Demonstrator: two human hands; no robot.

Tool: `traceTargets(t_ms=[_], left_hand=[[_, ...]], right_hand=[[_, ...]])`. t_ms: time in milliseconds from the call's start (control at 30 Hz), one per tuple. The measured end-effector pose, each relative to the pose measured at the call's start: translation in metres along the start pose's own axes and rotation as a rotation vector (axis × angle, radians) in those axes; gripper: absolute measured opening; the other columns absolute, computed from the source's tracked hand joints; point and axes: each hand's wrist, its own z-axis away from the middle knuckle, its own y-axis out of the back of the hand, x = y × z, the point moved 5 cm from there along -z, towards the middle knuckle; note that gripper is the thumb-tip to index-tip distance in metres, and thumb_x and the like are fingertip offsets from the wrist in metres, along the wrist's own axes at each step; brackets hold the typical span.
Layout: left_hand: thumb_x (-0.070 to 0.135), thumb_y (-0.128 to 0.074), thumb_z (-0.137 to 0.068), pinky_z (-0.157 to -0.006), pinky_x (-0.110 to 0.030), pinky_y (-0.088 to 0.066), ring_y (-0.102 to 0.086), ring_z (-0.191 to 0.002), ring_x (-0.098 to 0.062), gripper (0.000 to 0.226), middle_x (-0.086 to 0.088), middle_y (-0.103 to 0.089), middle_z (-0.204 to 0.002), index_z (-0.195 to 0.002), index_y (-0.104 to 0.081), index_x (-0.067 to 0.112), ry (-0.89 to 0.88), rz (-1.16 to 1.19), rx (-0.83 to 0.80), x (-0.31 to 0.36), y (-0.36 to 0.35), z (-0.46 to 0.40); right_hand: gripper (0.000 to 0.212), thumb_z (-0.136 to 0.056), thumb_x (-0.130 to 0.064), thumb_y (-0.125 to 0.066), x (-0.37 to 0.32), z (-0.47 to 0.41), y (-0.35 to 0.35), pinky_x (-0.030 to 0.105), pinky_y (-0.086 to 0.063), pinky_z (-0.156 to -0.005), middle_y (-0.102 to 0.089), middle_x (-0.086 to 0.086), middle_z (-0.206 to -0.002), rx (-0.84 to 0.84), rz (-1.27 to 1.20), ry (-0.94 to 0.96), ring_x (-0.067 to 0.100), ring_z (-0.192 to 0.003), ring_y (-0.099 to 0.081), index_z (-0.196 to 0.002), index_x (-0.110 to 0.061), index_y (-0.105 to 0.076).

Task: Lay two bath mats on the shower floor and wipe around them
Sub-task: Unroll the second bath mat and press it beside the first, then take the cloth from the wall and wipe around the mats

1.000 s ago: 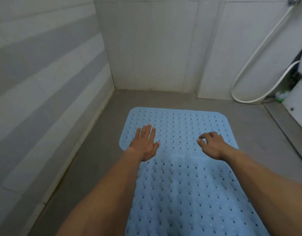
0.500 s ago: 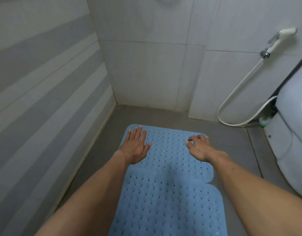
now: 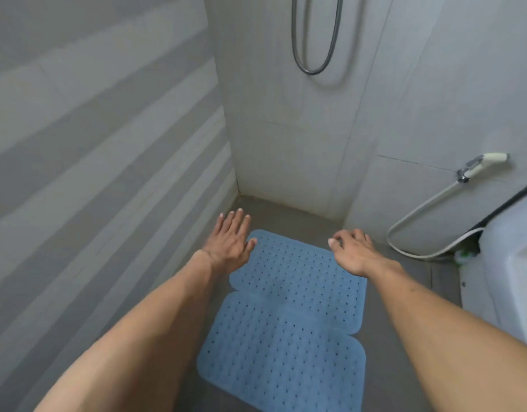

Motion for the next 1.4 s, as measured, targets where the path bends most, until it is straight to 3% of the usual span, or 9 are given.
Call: traceTargets(t_ms=[233,467,867,1233,1300,1400], left_hand=[[0.047,-0.013,-0.104,-0.122,-0.044,0.013,0.015,-0.151,-0.027,0.068,-0.013,0.015,-0.163,-0.157,0.006,0.009,0.028,0.06,0.028,-0.018,0.085,0.032],[0.048,-0.013,-0.103,-0.122,-0.046,0.011,0.016,-0.151,-0.028,0.069,-0.014,0.015,-0.163,-0.157,0.007,0.009,0.135,0.091,0.05,-0.039,0.133,0.068],[0.043,-0.023,-0.105,-0.123,-0.044,0.01,0.002,-0.152,-0.033,0.066,-0.019,0.001,-0.164,-0.157,-0.005,0.007,0.622,0.152,0.322,-0.123,0.221,0.231],[0.042,-0.027,-0.104,-0.123,-0.045,0.007,-0.001,-0.151,-0.034,0.067,-0.021,-0.004,-0.163,-0.157,-0.006,0.007,0.994,0.041,0.448,-0.157,0.269,0.416],[0.041,-0.029,-0.103,-0.123,-0.046,0.004,-0.006,-0.151,-0.034,0.067,-0.02,-0.01,-0.162,-0.157,-0.009,0.007,1.046,0.012,0.468,-0.157,0.278,0.448],[0.038,-0.036,-0.101,-0.123,-0.046,-0.007,-0.026,-0.143,-0.032,0.06,-0.018,-0.033,-0.153,-0.152,-0.027,0.007,1.114,-0.068,0.536,-0.151,0.294,0.497]], right_hand=[[0.049,-0.104,-0.047,-0.028,-0.06,0.036,0.078,0.045,-0.022,-0.12,-0.031,0.01,-0.152,0.026,0.023,0.029,0.029,-0.144,-0.024,-0.145,-0.025,-0.042],[0.049,-0.104,-0.048,-0.029,-0.118,0.049,0.11,0.046,-0.022,-0.12,-0.028,0.011,-0.157,0.039,0.025,0.131,0.031,-0.147,-0.021,-0.147,-0.025,-0.041],[0.049,-0.102,-0.047,-0.036,-0.289,0.072,0.139,0.046,-0.025,-0.12,-0.031,0.017,-0.155,0.02,0.056,0.523,0.036,-0.145,-0.027,-0.145,-0.025,-0.044],[0.049,-0.102,-0.048,-0.038,-0.461,0.2,0.111,0.046,-0.022,-0.121,-0.032,0.016,-0.154,-0.091,0.079,0.962,0.035,-0.146,-0.025,-0.145,-0.023,-0.043],[0.049,-0.102,-0.048,-0.038,-0.483,0.229,0.103,0.046,-0.022,-0.12,-0.032,0.015,-0.154,-0.118,0.087,1.03,0.034,-0.146,-0.024,-0.145,-0.024,-0.043],[0.049,-0.102,-0.049,-0.038,-0.518,0.278,0.094,0.046,-0.022,-0.119,-0.032,0.014,-0.152,-0.151,0.08,1.137,0.033,-0.145,-0.025,-0.144,-0.024,-0.043]])
